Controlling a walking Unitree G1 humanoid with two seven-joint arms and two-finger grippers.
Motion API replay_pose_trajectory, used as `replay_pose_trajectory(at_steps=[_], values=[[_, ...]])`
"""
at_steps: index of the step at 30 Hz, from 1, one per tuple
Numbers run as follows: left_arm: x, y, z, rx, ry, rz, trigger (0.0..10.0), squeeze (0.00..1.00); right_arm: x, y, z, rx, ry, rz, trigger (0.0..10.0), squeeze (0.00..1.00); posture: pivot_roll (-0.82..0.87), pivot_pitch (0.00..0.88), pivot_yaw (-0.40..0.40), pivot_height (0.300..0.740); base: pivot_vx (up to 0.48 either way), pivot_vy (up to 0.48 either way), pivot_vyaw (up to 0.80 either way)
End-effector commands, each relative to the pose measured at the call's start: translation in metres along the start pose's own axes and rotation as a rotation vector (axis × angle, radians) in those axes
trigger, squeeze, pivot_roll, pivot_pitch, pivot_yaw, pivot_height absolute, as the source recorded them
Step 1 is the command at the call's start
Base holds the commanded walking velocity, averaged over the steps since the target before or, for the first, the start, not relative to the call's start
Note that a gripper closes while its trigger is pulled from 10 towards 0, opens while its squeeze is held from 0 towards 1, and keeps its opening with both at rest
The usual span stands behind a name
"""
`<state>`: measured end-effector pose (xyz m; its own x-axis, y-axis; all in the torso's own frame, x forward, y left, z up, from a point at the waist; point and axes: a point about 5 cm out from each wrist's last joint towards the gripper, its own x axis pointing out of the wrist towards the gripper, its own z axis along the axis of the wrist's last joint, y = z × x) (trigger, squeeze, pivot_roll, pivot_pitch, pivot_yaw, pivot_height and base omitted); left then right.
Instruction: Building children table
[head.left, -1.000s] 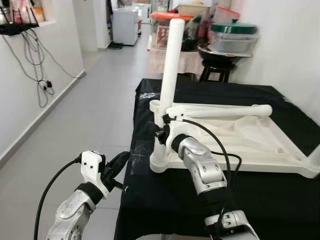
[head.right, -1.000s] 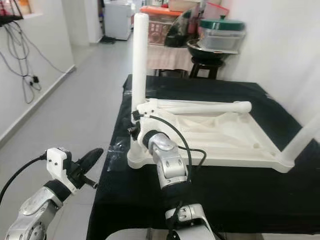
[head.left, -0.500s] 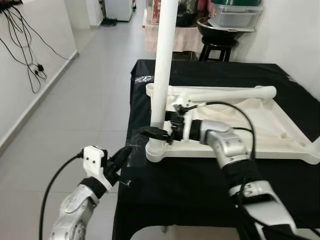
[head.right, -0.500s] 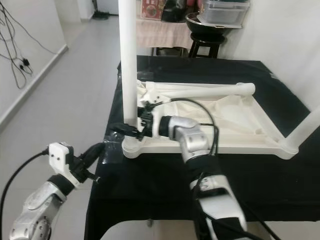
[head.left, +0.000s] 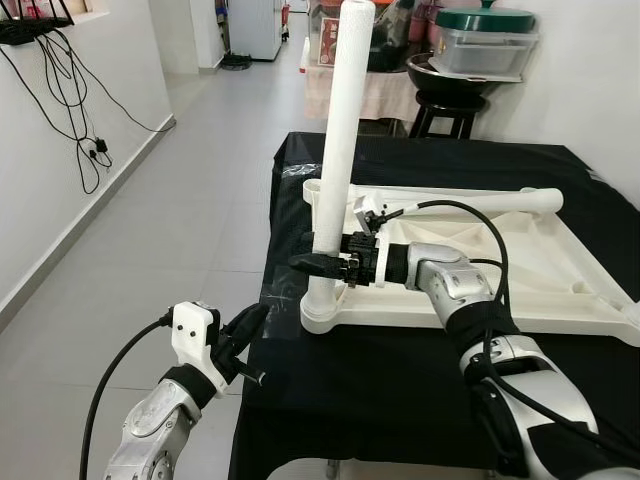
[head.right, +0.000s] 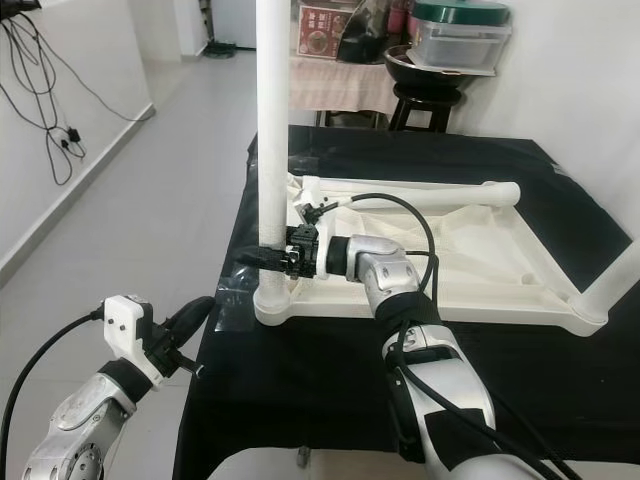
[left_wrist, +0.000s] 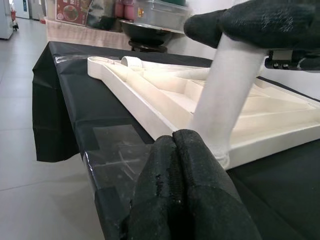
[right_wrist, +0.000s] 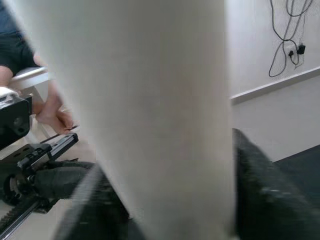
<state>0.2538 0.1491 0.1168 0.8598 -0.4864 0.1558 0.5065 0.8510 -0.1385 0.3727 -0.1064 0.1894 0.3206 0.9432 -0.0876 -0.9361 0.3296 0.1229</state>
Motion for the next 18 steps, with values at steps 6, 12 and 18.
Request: replay_pose_trajectory(at_steps=[6, 12, 18], values=[[-0.002, -0.001, 0.0, 0.0, 0.005, -0.001, 10.0, 0.0, -0.016, -0.002, -0.011, 0.006, -0.023, -0.041, 0.0, 0.0, 0.06, 0.0, -0.075, 0.74, 0.0, 0.0, 0.0], [-0.004, 0.001, 0.001, 0.0, 0.005, 0.0, 10.0, 0.0, -0.016, -0.008, -0.034, 0.035, 0.036, -0.421, 0.0, 0.0, 0.03, 0.0, -0.067, 0.74, 0.0, 0.0, 0.0], [-0.004, 0.005, 0.002, 0.003, 0.011, -0.004, 10.0, 0.0, -0.002, 0.027, -0.08, -0.011, 0.165, -0.85, 0.0, 0.0, 0.0, 0.0, -0.033, 0.74, 0.0, 0.0, 0.0]])
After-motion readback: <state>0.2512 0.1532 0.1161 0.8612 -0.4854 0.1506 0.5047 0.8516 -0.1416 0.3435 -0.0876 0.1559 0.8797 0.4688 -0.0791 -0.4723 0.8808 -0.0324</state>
